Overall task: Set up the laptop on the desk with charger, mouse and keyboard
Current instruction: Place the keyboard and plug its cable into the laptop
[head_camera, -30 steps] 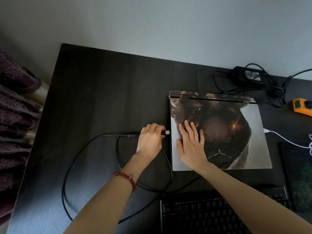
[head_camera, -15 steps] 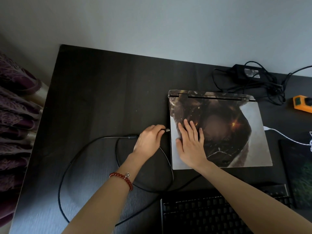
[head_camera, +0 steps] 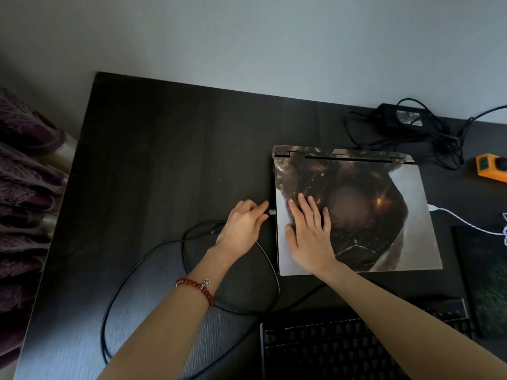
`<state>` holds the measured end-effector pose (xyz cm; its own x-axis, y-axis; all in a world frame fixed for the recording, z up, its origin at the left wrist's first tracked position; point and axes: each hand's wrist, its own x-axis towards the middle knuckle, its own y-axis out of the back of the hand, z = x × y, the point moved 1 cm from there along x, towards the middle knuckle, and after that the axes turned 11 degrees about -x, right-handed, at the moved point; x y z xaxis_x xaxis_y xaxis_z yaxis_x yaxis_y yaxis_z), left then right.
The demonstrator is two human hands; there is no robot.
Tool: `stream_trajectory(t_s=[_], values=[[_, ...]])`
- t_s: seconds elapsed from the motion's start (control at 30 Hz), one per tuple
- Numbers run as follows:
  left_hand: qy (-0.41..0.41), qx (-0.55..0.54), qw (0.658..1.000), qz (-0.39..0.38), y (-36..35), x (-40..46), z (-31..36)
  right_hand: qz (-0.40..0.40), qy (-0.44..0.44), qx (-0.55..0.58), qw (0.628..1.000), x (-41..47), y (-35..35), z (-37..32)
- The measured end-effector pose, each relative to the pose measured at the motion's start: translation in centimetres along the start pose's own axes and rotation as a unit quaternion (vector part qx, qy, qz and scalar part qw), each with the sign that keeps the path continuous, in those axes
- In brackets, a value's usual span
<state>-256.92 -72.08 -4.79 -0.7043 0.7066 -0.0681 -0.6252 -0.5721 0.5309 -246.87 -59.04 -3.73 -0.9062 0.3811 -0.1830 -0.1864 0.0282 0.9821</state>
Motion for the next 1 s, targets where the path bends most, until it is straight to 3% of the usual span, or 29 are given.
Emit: stream_trajectory(t_s=[0.3, 0.8, 1.0], values=[[0.042, -0.003, 0.994, 0.098, -0.6, -0.2, -0.1, 0.002, -0.001, 0.001, 1.0, 0.0, 0.0, 0.0], [0.02, 0.01, 0.996, 0.092, -0.9, -0.8, 0.3, 0.006, -0.003, -0.002, 1.0, -0.1, 0.0, -0.1], [0.01, 0.01, 0.998, 0.054, -0.1, 0.3, 0.5, 0.008, -0.003, -0.01, 1.0, -0.2, -0.1, -0.1]])
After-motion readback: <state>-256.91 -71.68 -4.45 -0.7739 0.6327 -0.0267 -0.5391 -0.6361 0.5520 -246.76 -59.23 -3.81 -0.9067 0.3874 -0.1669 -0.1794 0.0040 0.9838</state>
